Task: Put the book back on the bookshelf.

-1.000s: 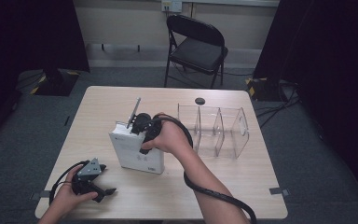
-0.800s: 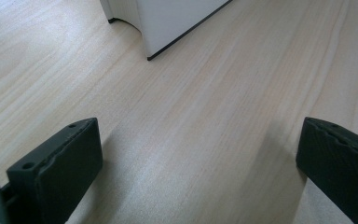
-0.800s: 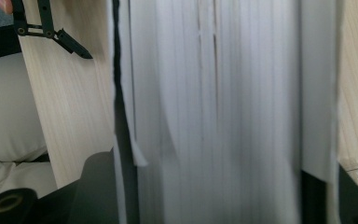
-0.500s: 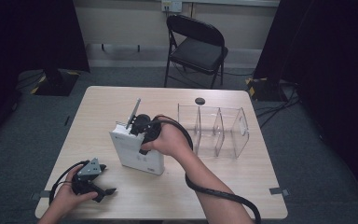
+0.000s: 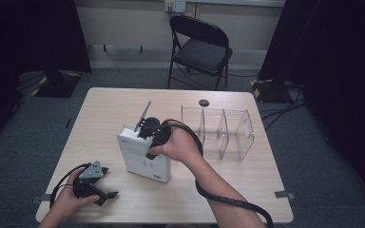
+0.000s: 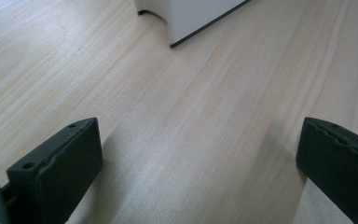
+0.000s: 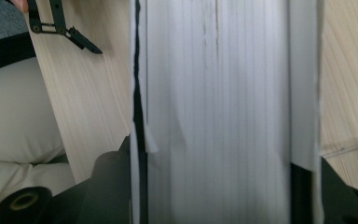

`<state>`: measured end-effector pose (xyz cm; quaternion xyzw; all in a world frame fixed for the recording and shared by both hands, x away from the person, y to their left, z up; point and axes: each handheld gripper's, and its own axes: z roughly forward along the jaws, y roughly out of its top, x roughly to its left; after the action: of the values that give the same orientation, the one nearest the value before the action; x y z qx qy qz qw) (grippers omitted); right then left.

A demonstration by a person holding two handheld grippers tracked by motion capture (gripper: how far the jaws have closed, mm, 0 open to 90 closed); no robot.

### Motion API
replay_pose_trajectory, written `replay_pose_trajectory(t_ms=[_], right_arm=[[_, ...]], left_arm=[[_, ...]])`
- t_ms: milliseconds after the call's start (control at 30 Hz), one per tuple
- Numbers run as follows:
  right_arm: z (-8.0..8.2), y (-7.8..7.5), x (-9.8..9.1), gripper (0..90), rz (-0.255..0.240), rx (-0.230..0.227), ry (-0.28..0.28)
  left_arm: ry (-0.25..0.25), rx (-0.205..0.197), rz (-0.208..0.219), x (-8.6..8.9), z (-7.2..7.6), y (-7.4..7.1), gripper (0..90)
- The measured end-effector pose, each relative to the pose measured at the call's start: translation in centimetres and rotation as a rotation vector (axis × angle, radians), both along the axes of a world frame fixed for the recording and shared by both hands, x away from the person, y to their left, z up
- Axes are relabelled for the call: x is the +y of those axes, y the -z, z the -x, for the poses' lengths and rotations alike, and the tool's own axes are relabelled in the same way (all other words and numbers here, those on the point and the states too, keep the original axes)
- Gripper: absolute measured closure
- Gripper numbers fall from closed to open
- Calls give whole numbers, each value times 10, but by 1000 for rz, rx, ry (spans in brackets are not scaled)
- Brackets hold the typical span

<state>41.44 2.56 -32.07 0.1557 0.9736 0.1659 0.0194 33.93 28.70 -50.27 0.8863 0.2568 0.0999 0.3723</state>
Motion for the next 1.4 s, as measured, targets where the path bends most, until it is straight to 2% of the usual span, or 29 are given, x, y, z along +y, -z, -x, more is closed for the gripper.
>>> replay_pose_trajectory(t_ms=[133, 333, 533, 633, 933, 1067, 1200, 1333, 1400], right_arm=[[3, -2, -12, 522, 4, -10, 8], [11, -6, -36, 522, -22, -12, 28], [17, -4, -48, 521, -27, -22, 38], [20, -3, -55, 519, -47, -22, 54], [22, 0, -62, 506, -63, -27, 57], [22, -1, -61, 497, -46, -26, 47], [18, -2, -58, 460, -59, 3, 71], [15, 2, -53, 435, -43, 22, 72], [12, 7, -45, 384, -11, 28, 72]], left_arm=[[0, 0, -1, 0, 0, 0, 0], [0, 0, -1, 0, 0, 0, 0], [-1, 0, -1, 0, 0, 0, 0], [-4, -3, -3, 0, 0, 0, 0], [-4, -6, 9, 0, 0, 1, 0], [-6, -7, 5, 0, 0, 1, 0], [-3, -5, 9, 0, 0, 1, 0], [-4, -5, 6, 0, 0, 1, 0], [-1, -6, 9, 0, 0, 1, 0]])
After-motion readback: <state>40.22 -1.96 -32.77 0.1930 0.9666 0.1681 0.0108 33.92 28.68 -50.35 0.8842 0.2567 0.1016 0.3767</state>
